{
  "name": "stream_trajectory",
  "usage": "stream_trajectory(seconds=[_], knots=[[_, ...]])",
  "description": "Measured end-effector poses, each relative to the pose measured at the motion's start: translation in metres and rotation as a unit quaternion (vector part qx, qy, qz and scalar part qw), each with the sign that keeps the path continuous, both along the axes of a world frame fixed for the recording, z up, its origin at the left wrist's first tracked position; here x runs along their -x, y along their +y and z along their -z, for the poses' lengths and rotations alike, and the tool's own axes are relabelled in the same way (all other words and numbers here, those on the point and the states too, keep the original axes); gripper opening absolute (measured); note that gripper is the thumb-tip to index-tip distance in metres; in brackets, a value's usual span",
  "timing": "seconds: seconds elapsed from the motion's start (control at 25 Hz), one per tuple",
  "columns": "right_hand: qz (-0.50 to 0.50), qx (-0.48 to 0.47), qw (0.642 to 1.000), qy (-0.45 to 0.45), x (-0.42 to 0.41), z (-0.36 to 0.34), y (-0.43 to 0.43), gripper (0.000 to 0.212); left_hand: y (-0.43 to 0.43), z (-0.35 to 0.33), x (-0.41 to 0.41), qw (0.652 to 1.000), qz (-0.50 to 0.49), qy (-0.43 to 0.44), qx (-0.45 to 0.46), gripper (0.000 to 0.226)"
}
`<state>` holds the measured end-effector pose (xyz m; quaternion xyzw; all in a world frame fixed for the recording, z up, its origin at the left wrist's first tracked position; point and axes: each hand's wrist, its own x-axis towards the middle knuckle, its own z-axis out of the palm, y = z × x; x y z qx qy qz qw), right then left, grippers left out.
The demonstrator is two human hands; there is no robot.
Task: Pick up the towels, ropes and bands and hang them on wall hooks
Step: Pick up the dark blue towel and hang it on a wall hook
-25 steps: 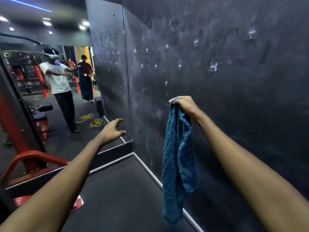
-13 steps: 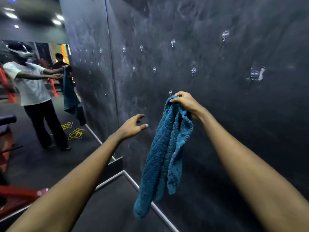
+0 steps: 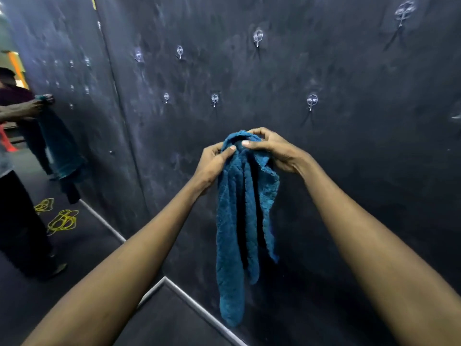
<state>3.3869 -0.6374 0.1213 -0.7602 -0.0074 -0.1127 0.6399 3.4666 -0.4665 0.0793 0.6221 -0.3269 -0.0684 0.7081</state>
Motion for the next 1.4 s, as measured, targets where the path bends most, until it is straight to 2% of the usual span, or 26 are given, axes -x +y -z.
stream_trajectory(seconds=[0.08,0.16,0.24,0.32,0.36,0.44,0.48,0.52,0.6,0.68,0.72,0.76,0.8,0.88,0.96,1.04,1.12,1.2,1.32,1.4], knots=[[-0.068,0.033,0.996,0.039,-0.010,0.020,-0.001,0.049,-0.006,-0.001,-0.026,0.999,0.019,0.014,0.026,0.017],[-0.077,0.072,0.990,0.094,-0.023,0.047,0.002,0.045,-0.011,-0.006,-0.046,0.999,0.031,0.001,0.021,0.018],[0.024,0.103,0.990,0.097,-0.035,0.068,0.003,0.029,-0.010,-0.008,-0.066,0.998,0.042,0.006,0.038,0.017],[0.155,0.093,0.982,0.049,-0.047,0.075,-0.003,0.015,-0.003,-0.007,-0.093,0.996,0.084,0.020,0.035,0.012],[0.187,0.076,0.979,0.034,-0.052,0.072,-0.007,0.014,0.000,-0.006,-0.106,0.993,0.114,-0.016,-0.022,0.016],[0.203,0.104,0.972,0.047,-0.057,0.054,-0.010,0.015,0.001,0.001,-0.119,0.962,0.166,-0.121,-0.178,0.017],[0.206,0.133,0.968,0.054,-0.059,0.044,-0.009,0.012,-0.002,0.004,-0.122,0.955,0.168,-0.138,-0.204,0.016],[0.204,0.141,0.968,0.052,-0.059,0.036,-0.007,0.012,-0.006,0.006,-0.123,0.963,0.160,-0.111,-0.184,0.015],[0.159,0.091,0.980,0.081,-0.052,0.031,-0.006,0.023,-0.012,0.002,-0.124,0.981,0.162,0.069,-0.083,0.013],[0.085,0.102,0.971,0.198,-0.035,0.048,-0.006,0.032,-0.012,-0.007,-0.132,0.954,0.212,0.214,-0.002,0.023],[0.067,0.130,0.958,0.246,-0.027,0.063,-0.008,0.031,-0.013,-0.009,-0.141,0.945,0.224,0.238,0.014,0.025],[0.086,0.130,0.954,0.255,-0.021,0.074,-0.008,0.027,-0.012,-0.012,-0.148,0.939,0.234,0.250,0.029,0.027],[0.123,0.081,0.962,0.228,-0.019,0.083,-0.010,0.026,-0.011,-0.014,-0.156,0.936,0.241,0.254,0.039,0.028],[0.183,-0.116,0.969,0.119,-0.020,0.086,-0.019,0.031,-0.010,-0.012,-0.166,0.940,0.246,0.233,0.042,0.030],[0.166,-0.241,0.955,0.043,-0.017,0.071,-0.020,0.029,-0.009,-0.003,-0.172,0.956,0.240,0.171,0.003,0.023],[0.159,-0.296,0.942,-0.007,-0.019,0.056,-0.015,0.015,-0.008,0.005,-0.171,0.952,0.250,0.161,-0.068,0.020],[0.217,-0.298,0.924,-0.104,-0.027,0.045,-0.014,0.019,-0.011,0.006,-0.174,0.952,0.222,0.187,-0.094,0.027],[0.344,-0.171,0.901,-0.203,-0.038,0.035,-0.012,0.022,-0.020,-0.004,-0.185,0.957,0.189,0.218,-0.040,0.037],[0.472,0.163,0.823,-0.271,-0.055,0.028,-0.015,0.014,-0.038,-0.014,-0.193,0.949,0.119,0.280,0.087,0.035],[0.476,0.346,0.766,-0.261,-0.062,0.042,-0.016,0.018,-0.044,0.004,-0.195,0.972,-0.014,0.204,0.118,0.028]])
